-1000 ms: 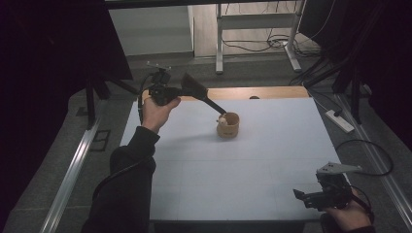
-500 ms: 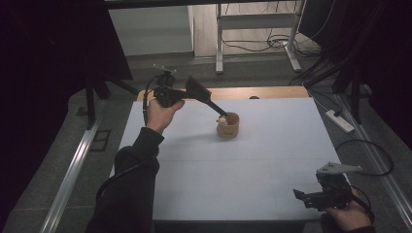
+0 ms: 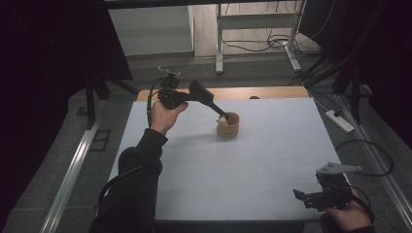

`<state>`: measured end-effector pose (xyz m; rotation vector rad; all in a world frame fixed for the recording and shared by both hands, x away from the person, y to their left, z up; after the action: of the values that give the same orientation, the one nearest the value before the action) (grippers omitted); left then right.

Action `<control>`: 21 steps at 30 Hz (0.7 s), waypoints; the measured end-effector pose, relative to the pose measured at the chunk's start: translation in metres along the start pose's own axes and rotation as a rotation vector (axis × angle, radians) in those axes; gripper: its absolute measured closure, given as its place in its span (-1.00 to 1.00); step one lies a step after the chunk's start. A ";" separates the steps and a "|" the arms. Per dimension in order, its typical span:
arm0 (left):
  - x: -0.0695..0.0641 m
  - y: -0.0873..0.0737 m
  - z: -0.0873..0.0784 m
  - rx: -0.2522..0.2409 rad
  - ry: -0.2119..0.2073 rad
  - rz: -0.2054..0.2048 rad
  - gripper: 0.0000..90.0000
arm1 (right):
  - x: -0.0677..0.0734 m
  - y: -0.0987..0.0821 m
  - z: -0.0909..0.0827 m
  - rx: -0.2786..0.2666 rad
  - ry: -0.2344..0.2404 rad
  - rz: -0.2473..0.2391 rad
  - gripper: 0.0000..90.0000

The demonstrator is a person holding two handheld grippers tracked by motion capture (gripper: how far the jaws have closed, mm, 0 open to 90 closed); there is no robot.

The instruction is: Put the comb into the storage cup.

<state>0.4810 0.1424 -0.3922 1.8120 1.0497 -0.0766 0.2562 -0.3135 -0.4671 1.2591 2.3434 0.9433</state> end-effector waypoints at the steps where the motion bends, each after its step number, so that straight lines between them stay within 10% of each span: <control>1: 0.000 0.000 0.001 0.001 0.001 -0.001 0.84 | 0.000 0.000 0.000 0.000 0.000 0.000 -0.97; 21: 0.001 -0.005 0.019 0.017 -0.010 -0.005 0.84 | 0.001 0.000 0.000 0.003 0.001 -0.005 -0.96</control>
<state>0.4855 0.1283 -0.4058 1.8230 1.0498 -0.0976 0.2559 -0.3129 -0.4672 1.2534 2.3483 0.9402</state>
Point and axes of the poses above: each handheld gripper's, and its own axes: z roughly forward along the jaws, y roughly out of its top, x roughly to its left, the point moved 2 cm from there along z, roughly forward along the jaws, and after that the axes turned 3 degrees about -x, right-handed, at the moved point
